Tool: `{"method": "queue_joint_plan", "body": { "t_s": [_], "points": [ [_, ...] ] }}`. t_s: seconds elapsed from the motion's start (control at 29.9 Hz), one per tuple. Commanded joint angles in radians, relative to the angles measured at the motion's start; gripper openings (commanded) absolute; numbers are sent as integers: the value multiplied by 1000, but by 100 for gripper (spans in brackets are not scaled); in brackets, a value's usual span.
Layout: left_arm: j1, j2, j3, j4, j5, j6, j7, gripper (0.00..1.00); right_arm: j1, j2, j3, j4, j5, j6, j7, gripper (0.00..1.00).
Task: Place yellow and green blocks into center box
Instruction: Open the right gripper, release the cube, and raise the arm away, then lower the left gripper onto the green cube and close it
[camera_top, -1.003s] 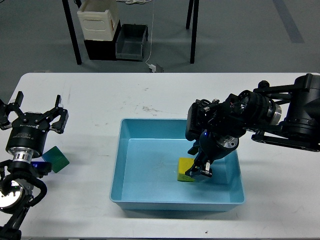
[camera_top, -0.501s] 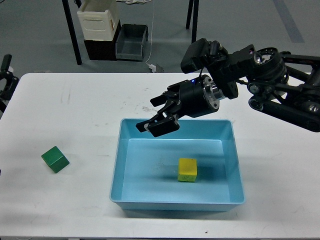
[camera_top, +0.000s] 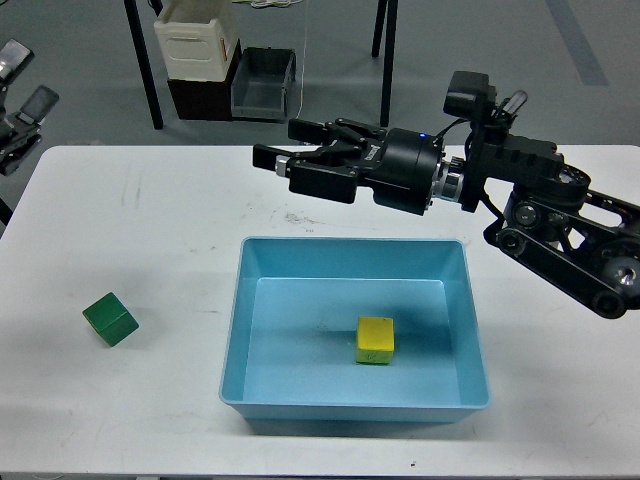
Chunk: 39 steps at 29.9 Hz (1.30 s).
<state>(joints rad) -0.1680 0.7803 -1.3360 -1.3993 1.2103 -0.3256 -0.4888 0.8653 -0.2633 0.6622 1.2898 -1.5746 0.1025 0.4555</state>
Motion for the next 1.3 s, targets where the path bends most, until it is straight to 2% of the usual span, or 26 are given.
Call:
{"method": "queue_joint_plan", "body": {
  "t_s": [0.0, 0.13, 0.23, 0.5, 0.77, 0.94, 1.27],
  "points": [
    [-2, 74, 27, -23, 135, -9, 0, 100, -159, -1, 176, 75, 137, 8, -35, 99],
    [1, 227, 130, -67, 205, -10, 0, 100, -346, 1, 325, 137, 211, 13, -31, 99],
    [-65, 313, 278, -92, 251, -10, 0, 100, -480, 4, 437, 183, 246, 11, -29, 99],
    [-361, 326, 681, -101, 534, -10, 0, 100, -715, 39, 680, 235, 347, 17, -32, 100],
    [-547, 292, 972, -53, 665, -12, 0, 100, -841, 15, 810, 237, 524, 89, -31, 100],
    [-579, 264, 1069, 12, 782, -9, 0, 100, -864, 1, 820, 232, 545, 89, -28, 100],
    [-581, 252, 1149, 92, 847, 2, 0, 100, -878, 1, 820, 229, 545, 82, -26, 100]
  ]
}}
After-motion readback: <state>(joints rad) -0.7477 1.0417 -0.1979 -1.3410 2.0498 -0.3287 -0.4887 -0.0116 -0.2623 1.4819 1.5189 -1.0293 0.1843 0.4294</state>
